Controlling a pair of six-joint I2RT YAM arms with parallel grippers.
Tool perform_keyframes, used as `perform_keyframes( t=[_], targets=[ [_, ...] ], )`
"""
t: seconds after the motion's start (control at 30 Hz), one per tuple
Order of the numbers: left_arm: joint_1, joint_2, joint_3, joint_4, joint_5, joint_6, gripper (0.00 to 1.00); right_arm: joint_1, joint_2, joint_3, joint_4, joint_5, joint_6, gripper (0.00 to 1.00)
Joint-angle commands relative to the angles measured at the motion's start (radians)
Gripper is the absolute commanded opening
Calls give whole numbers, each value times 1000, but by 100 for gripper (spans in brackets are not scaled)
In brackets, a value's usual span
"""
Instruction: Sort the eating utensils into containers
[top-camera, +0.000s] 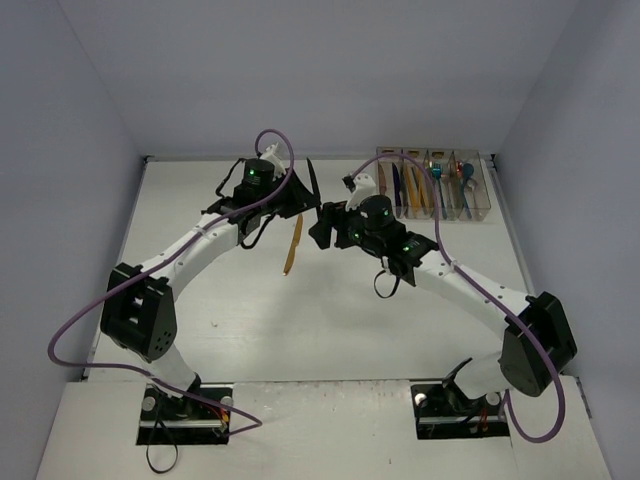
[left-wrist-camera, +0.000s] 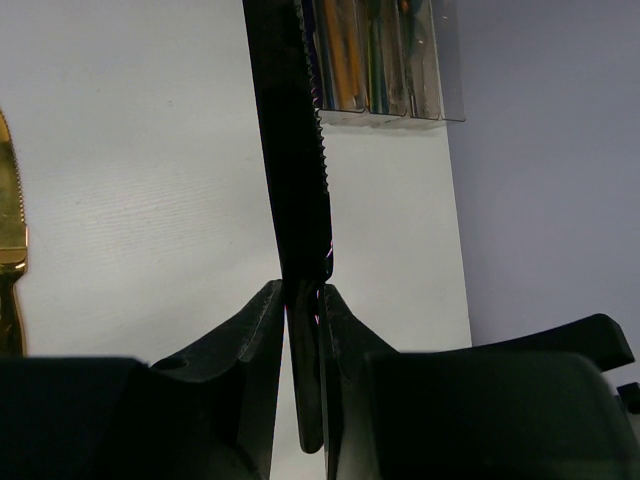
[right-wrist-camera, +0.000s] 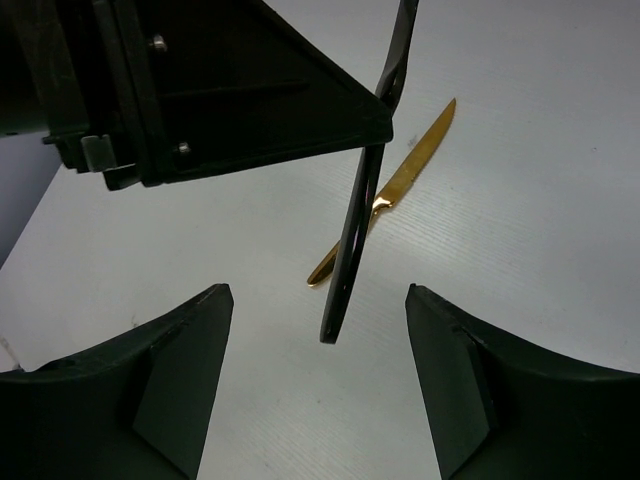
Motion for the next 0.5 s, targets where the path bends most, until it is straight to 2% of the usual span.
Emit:
perform_keyframes(
  t=[0.0,0.2,0.23,0.4,0.47],
  targets=[
    [-11,-73,26,107,22,-20,0,4,16,61,97,58,-8,64],
    [-25,-77,10,108,14,-11,0,5,45,79,106,82,-23,51],
    [-28,-71,10,108,17,-8,0,5,61,82,106,82,-27,44],
    [-32,-68,6,114,23,-8,0,5,88,90,114,79,-28,29],
    [-32,-67,6,112,19,-5,0,5,90,86,115,82,-30,13]
  ],
)
